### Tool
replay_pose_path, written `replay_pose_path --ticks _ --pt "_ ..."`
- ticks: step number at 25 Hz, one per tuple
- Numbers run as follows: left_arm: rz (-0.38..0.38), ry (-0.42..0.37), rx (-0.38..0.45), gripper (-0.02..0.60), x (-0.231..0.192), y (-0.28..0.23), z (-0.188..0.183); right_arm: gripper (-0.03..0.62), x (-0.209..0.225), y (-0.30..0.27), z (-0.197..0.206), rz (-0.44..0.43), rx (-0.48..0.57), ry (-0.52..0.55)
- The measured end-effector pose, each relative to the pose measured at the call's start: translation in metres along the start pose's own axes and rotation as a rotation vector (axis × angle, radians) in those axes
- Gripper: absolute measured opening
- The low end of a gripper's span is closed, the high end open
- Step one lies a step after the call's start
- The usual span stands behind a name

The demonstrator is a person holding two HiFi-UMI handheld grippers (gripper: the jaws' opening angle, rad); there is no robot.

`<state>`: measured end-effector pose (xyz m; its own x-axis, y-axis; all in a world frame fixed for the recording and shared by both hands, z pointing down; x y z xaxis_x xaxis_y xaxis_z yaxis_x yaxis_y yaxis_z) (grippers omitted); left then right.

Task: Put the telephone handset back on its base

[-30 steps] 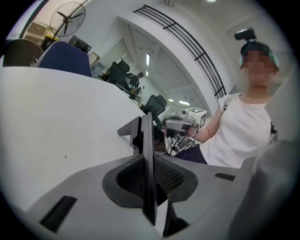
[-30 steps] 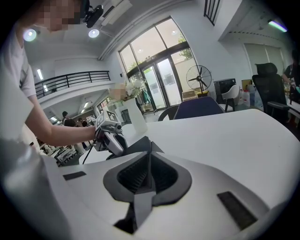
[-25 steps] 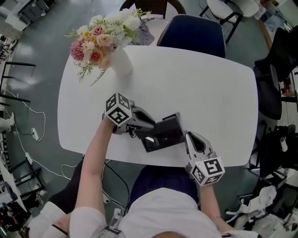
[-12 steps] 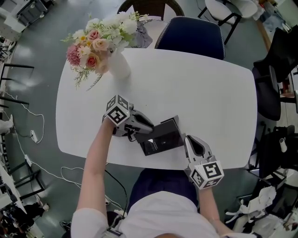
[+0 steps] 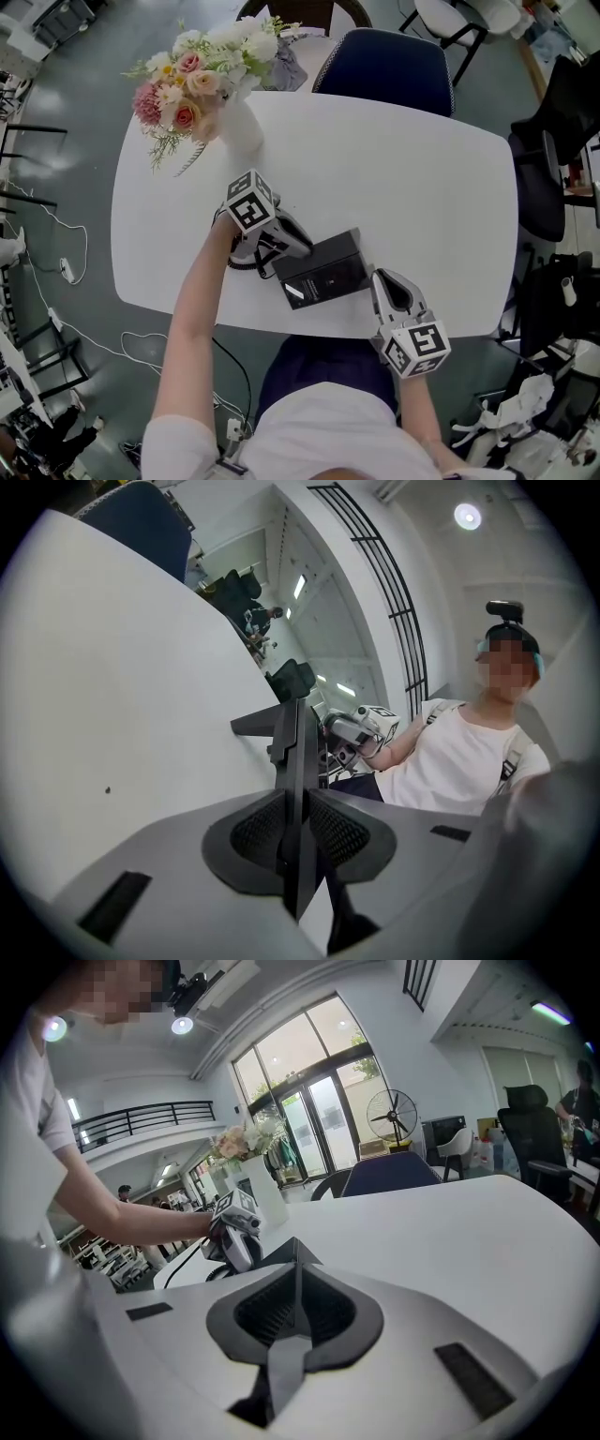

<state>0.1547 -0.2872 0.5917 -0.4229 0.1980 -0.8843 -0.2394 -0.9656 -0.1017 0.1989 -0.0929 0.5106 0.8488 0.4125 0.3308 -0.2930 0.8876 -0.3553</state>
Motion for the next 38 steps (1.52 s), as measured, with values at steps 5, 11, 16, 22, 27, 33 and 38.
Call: replay_pose_path --ticks 5,11,16,22,27,33,38 --pt "-0.058 -0.033 0.017 0.094 0.004 0.0 0.001 0.043 -0.003 -0.004 -0.003 -0.02 0.01 0.01" --pt "-0.366 -0.201 0.066 0.265 0.003 0.01 0.002 0.043 -0.007 -0.002 -0.004 -0.036 0.016 0.023" --pt "-0.614 -0.349 0.242 0.262 0.022 0.031 -0.001 0.043 -0.015 -0.001 -0.008 -0.07 0.033 0.047" --pt "-0.848 -0.486 0.567 0.242 0.08 0.044 0.009 0.044 -0.03 0.003 -0.007 -0.133 0.025 0.081" --pt "-1.021 -0.513 0.676 0.222 0.117 0.042 0.038 0.044 -0.044 0.007 -0.012 -0.179 0.05 0.114" --pt "-1.153 -0.571 0.768 0.216 0.165 0.024 0.063 0.044 -0.056 0.024 -0.015 -0.212 0.081 0.146" --pt "-1.272 -0.591 0.951 0.216 0.202 0.023 0.089 0.044 -0.072 0.045 -0.011 -0.244 0.089 0.184"
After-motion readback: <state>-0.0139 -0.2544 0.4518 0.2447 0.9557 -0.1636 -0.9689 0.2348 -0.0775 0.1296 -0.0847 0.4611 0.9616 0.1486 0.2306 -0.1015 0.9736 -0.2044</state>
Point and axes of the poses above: the fingertips, and each gripper's own axes: y backward along the fingers, x to its right, z out of its underside, the point moved 5 cm from there along y, backward along the fingers, and after that the axes turned 13 degrees about x, right-handed, at the moved point
